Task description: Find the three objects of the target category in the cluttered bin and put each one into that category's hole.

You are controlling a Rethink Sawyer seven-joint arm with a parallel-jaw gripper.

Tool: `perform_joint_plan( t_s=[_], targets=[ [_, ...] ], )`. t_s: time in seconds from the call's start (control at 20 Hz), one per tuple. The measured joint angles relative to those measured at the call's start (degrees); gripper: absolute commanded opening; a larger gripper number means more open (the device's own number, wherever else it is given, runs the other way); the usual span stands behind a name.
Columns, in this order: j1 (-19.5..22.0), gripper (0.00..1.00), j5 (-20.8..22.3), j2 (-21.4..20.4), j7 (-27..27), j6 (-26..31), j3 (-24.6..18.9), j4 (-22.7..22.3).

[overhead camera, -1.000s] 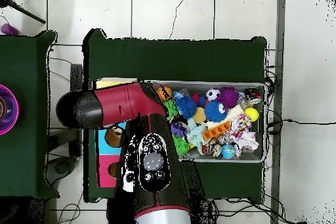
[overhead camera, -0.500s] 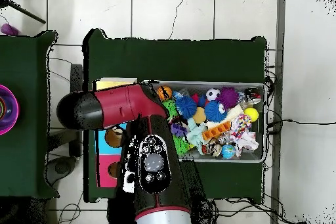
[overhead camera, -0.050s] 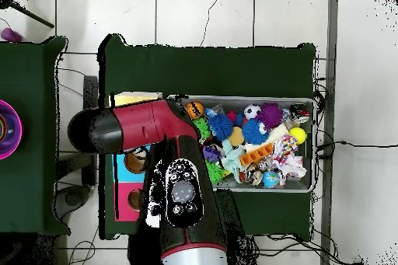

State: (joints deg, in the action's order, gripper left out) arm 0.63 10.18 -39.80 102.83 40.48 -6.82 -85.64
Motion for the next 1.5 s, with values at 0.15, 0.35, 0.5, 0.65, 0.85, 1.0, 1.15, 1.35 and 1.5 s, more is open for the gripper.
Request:
perform_joint_plan(
  t_s=[0.15,0.35,0.5,0.65,0.85,1.0,1.15,1.35,1.5],
  targets=[
    [0.1,0.0,0.0,-0.2,0.0,0.0,0.1,0.0],
    [0.1,0.0,0.1,-0.6,0.0,0.0,0.3,0.0],
    [0.1,0.0,0.2,-0.7,0.0,0.0,0.3,0.0],
    [0.1,0.0,0.2,-0.7,0.0,0.0,0.4,0.0],
    [0.1,0.0,0.2,-0.7,0.0,0.0,0.5,0.0],
    [0.1,0.0,0.2,-0.7,0.0,0.0,0.5,0.0],
    [0.1,0.0,0.2,-0.7,0.0,0.0,0.5,0.0],
    [0.4,0.0,0.2,-0.7,0.0,0.0,0.5,0.0],
    [1.0,0.0,0.2,-0.7,0.0,0.0,0.5,0.0]
  ],
)
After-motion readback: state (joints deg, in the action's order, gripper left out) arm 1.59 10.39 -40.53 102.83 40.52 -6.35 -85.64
